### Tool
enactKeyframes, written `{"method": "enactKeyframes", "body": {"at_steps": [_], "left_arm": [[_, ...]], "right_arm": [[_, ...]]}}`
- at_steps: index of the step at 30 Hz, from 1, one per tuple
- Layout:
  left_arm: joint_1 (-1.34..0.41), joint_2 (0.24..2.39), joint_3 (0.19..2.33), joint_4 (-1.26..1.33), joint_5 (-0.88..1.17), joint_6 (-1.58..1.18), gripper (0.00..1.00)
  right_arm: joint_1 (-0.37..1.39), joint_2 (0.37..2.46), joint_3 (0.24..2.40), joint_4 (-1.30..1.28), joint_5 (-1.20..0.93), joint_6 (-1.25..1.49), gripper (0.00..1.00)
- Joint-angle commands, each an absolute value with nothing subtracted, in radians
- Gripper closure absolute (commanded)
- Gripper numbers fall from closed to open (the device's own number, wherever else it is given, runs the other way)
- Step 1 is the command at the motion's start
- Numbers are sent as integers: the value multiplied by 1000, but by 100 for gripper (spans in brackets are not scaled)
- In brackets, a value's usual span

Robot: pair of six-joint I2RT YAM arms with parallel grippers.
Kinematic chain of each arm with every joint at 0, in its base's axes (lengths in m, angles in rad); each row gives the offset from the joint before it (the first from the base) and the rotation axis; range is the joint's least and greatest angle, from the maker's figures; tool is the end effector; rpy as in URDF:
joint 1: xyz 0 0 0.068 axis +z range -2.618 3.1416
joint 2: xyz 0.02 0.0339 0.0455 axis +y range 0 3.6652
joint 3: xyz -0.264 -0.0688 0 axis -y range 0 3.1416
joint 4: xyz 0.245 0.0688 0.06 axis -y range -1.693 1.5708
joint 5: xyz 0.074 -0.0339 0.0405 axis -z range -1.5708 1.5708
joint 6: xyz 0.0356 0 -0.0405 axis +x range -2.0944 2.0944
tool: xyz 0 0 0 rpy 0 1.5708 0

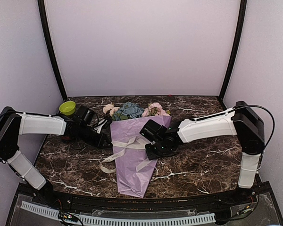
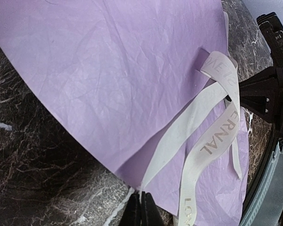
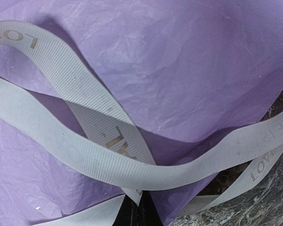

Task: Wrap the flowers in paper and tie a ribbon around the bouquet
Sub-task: Tie the ribbon around the folded bouquet.

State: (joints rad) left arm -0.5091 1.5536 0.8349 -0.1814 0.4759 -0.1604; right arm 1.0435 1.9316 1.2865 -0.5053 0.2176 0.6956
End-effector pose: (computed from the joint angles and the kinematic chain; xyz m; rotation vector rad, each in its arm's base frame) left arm 0.2584 -0.1629 0.1786 0.6485 2.4508 -0.8679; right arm 0.2026 0.3327 0.1618 -0.4047 2.6662 0.2495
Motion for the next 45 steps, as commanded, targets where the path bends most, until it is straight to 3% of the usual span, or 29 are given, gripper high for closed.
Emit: {"method": "enactKeyframes", "body": {"at_steps": [1, 6, 14, 45], "left_arm": [[-514, 1507, 818, -178, 455, -152, 100], [-513, 1478, 818, -178, 399, -159, 100], [-513, 1423, 818, -187, 345, -158, 100], [-513, 1384, 822, -120, 299, -233, 100]], "right_arm": [[1034, 1887, 1255, -444, 168, 691, 100], [1029, 1799, 1182, -358, 58, 635, 100], [1029, 1743, 1185, -439, -111, 467, 100], [1016, 1844, 1369, -396, -154, 366, 100]]}}
